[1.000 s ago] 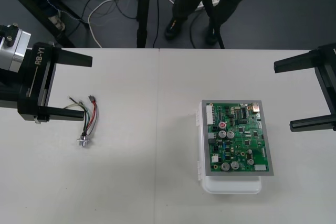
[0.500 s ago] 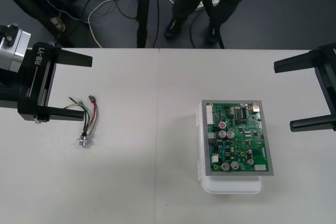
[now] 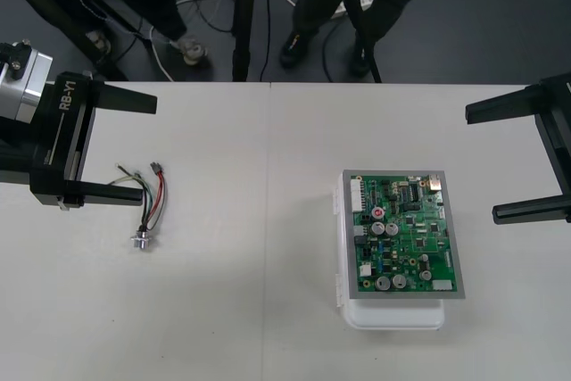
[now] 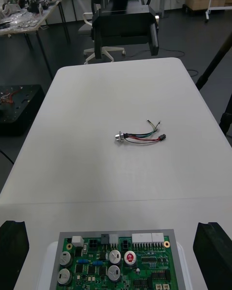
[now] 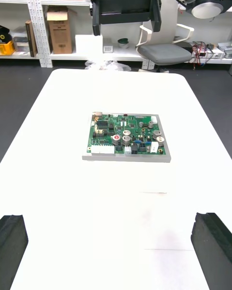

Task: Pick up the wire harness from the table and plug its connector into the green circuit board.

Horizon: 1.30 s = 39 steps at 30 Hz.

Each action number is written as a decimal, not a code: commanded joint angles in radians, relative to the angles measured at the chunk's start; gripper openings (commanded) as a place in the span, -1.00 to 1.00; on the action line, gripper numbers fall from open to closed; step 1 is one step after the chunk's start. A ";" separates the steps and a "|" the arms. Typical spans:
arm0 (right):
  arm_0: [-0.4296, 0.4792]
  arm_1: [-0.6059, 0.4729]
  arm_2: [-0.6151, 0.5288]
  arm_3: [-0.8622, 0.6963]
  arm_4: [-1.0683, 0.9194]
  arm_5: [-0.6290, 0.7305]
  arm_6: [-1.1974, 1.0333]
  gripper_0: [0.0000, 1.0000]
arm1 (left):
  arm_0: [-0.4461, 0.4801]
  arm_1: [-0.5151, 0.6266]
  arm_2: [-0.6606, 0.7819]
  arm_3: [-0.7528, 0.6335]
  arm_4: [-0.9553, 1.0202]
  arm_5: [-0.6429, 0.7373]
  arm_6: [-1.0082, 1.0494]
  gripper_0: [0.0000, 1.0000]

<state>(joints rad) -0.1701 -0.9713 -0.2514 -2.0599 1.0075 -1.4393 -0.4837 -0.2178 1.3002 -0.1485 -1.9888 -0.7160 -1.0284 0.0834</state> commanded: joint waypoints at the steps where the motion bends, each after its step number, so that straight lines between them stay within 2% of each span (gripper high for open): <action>1: 0.004 -0.035 -0.031 -0.019 0.002 -0.004 -0.027 1.00 | 0.009 0.024 -0.003 -0.024 0.009 0.039 -0.057 1.00; 39: 0.004 -0.035 -0.031 -0.019 0.002 -0.004 -0.027 1.00 | 0.009 0.024 -0.003 -0.024 0.009 0.039 -0.057 1.00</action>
<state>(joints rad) -0.1701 -0.9713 -0.2514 -2.0599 1.0075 -1.4393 -0.4837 -0.2178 1.3002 -0.1485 -1.9888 -0.7160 -1.0284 0.0834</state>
